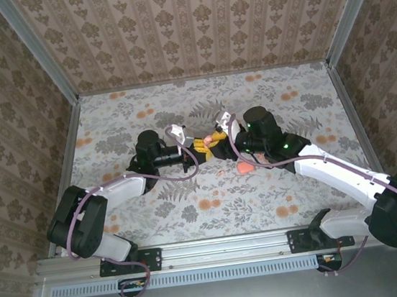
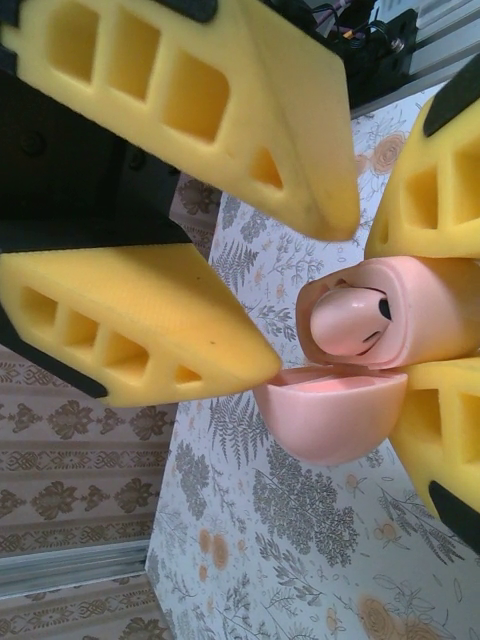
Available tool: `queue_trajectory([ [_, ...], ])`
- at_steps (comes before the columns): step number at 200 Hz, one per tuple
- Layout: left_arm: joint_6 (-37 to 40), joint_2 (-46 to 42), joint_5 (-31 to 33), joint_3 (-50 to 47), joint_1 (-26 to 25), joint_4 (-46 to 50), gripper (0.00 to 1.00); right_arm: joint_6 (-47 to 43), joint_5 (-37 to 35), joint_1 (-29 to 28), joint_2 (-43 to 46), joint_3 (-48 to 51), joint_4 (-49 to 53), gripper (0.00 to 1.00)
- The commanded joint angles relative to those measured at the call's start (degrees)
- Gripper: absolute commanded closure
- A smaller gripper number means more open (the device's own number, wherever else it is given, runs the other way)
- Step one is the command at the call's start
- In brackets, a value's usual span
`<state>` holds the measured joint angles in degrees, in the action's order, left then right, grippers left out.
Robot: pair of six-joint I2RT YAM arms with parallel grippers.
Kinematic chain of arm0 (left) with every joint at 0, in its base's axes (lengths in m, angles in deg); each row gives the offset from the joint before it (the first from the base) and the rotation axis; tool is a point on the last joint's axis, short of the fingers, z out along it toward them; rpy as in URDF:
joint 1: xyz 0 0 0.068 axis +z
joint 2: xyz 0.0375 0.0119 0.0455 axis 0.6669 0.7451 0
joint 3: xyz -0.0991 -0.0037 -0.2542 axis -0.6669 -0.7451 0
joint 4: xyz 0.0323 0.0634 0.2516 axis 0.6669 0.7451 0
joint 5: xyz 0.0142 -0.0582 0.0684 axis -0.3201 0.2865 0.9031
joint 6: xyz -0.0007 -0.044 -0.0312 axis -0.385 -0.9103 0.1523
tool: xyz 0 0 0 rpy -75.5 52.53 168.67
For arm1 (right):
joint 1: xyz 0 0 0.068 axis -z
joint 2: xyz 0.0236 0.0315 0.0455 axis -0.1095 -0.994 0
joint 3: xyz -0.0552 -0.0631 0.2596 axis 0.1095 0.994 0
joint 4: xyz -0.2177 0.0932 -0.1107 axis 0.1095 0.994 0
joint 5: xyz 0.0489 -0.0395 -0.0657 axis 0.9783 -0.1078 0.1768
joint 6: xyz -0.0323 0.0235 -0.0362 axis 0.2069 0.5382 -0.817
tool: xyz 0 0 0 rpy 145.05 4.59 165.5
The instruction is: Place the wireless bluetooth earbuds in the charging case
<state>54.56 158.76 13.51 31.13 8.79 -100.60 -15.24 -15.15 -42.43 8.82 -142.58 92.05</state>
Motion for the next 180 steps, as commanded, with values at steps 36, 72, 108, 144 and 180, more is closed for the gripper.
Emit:
queue_trajectory([
  [36,4.5,-0.7,1.2,-0.2,-0.2,0.8,0.83,6.3,1.4,1.2,4.4,-3.1,2.9,0.59],
  [72,7.8,-1.9,2.1,-0.5,-0.2,4.7,0.83,18.8,5.7,2.4,3.4,-4.4,4.1,0.57],
  [108,9.9,-2.8,2.1,-0.9,-0.2,6.6,0.83,29.9,7.9,2.7,1.4,-5.6,7.3,0.59],
  [144,13.2,-4.1,3.0,-1.4,-0.3,9.5,0.83,38.1,8.8,2.7,-0.4,-6.7,11.2,0.63],
  [180,14.7,-5.1,3.0,-1.8,-0.3,11.1,0.83,42.1,7.1,2.8,-0.5,-5.5,12.1,0.64],
])
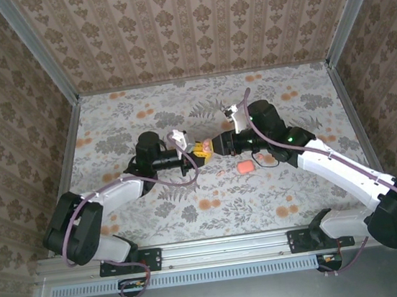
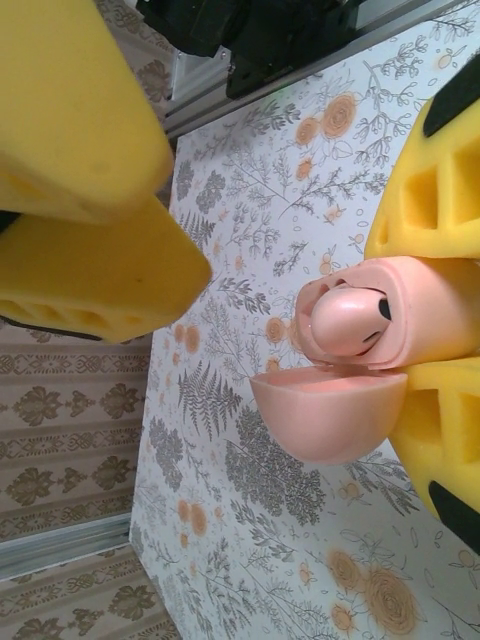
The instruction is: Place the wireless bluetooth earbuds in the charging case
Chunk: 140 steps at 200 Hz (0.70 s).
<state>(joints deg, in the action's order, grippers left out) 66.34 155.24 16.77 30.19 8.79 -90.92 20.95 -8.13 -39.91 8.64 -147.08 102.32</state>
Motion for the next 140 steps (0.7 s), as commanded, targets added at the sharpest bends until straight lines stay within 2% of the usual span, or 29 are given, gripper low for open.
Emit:
queue_trajectory([
  [1,2.9,-1.6,-0.3,-0.9,-0.3,1.4,0.83,6.0,0.2,0.3,-0.4,-1.0,1.8,0.64],
  [140,3.1,-2.5,-0.2,-1.6,-0.3,1.5,0.84,7.3,2.6,0.2,-6.7,-3.2,-0.1,0.79],
])
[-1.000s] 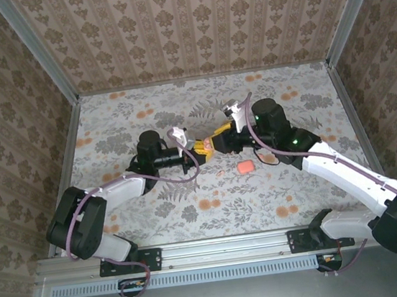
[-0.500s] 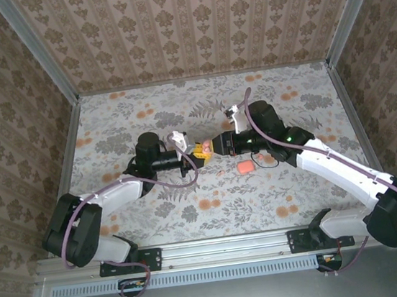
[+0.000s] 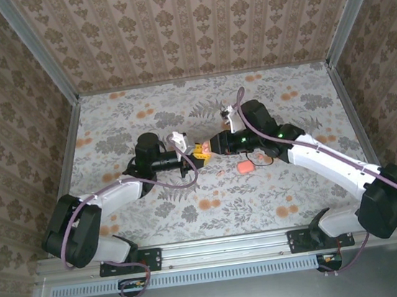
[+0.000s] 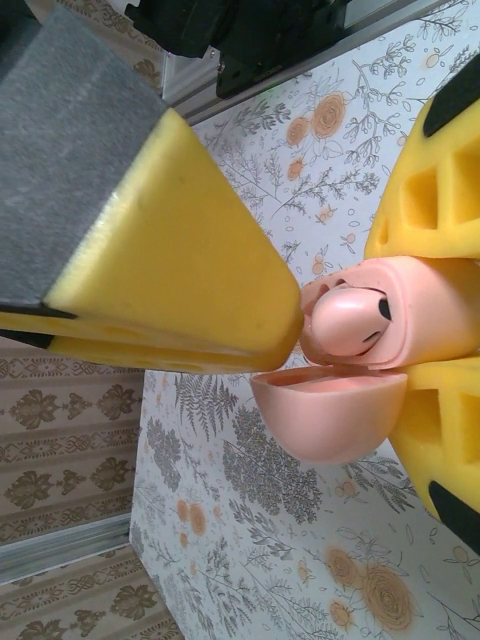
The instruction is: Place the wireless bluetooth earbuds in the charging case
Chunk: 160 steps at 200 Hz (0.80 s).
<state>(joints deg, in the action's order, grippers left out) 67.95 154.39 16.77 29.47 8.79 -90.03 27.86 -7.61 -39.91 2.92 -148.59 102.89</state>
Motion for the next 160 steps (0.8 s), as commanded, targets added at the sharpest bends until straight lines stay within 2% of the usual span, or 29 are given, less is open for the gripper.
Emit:
queue_trajectory([
  [1,1.5,-1.7,-0.2,-0.8,-0.3,0.6,0.84,0.4,2.2,0.2,-0.9,-1.7,-0.6,0.8],
  [55,1.6,-1.7,-0.1,-0.9,-0.3,0.6,0.84,-0.1,4.6,-0.3,-2.2,-1.8,-0.8,0.82],
  [100,1.6,-2.4,0.7,-1.6,-0.2,0.2,0.84,-2.0,2.9,-0.5,-1.7,-2.6,2.7,0.8],
  [130,0.8,-3.3,3.5,-3.5,-0.2,-0.3,0.85,-3.6,1.2,-0.1,-0.7,-5.0,7.0,0.72],
  [147,0.4,-4.8,8.9,-4.7,-0.4,0.7,0.85,-3.5,-1.0,0.3,0.0,-6.4,10.7,0.63],
  [160,0.8,-6.5,12.3,-5.9,-0.4,1.9,0.85,-3.3,-3.4,0.5,0.7,-7.6,14.0,0.61],
])
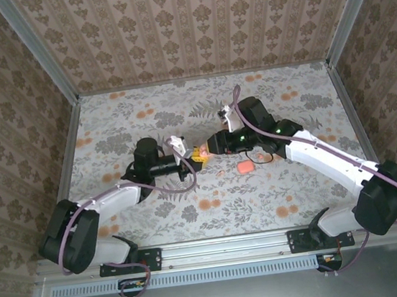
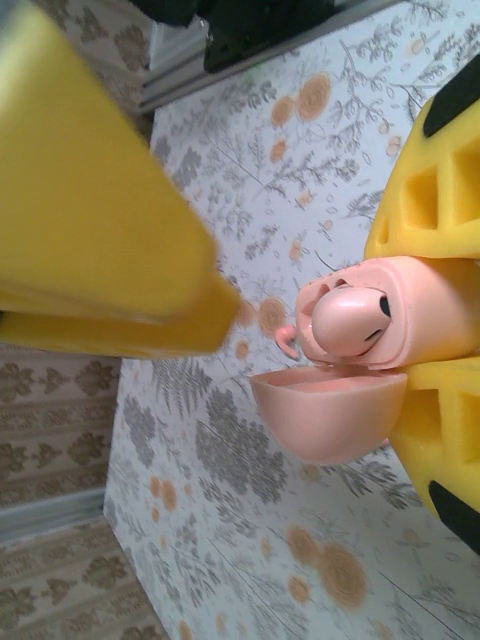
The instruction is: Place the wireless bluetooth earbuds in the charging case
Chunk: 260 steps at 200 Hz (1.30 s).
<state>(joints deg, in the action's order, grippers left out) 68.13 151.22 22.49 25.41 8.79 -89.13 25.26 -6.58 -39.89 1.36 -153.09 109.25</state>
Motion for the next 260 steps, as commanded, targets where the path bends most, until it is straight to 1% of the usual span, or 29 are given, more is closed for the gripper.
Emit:
queue_trajectory([
  [1,0.6,-3.5,6.7,-1.9,-0.4,1.1,0.85,-0.7,-4.6,0.5,2.3,-3.2,7.9,0.61],
  [21,0.9,-6.0,9.5,-3.7,-0.5,2.0,0.85,0.0,-6.9,0.9,2.5,-5.6,13.8,0.6],
  [31,0.9,-7.0,9.6,-4.6,-0.6,2.2,0.85,0.7,-8.0,1.0,2.1,-7.0,16.8,0.6],
  [34,0.9,-7.3,11.4,-4.9,-0.6,2.2,0.85,0.9,-8.3,1.0,1.8,-7.5,18.0,0.6],
  [58,0.9,-9.7,15.8,-6.6,-1.3,3.5,0.84,3.9,-10.8,1.0,-0.1,-9.9,25.2,0.58],
  [94,1.8,-13.0,21.6,-7.5,-2.7,7.0,0.84,10.6,-14.5,1.0,-1.2,-8.9,29.9,0.57],
  [119,1.9,-15.1,24.0,-8.1,-3.2,9.0,0.84,14.4,-14.0,0.7,-5.4,-8.1,30.2,0.57],
  [148,2.0,-17.2,26.0,-8.6,-3.2,11.7,0.85,16.0,-13.0,-0.5,-10.3,-7.8,28.5,0.57],
  [189,0.7,-19.7,28.4,-9.2,-3.2,14.4,0.84,16.2,-11.9,-2.0,-18.8,-10.2,26.3,0.57],
  [213,0.7,-21.1,28.4,-10.2,-3.3,14.7,0.84,15.9,-11.1,-2.3,-23.6,-11.1,25.1,0.57],
  [260,0.9,-22.6,29.1,-11.1,-3.3,16.3,0.84,15.5,-9.6,-2.7,-29.7,-12.1,23.1,0.57],
])
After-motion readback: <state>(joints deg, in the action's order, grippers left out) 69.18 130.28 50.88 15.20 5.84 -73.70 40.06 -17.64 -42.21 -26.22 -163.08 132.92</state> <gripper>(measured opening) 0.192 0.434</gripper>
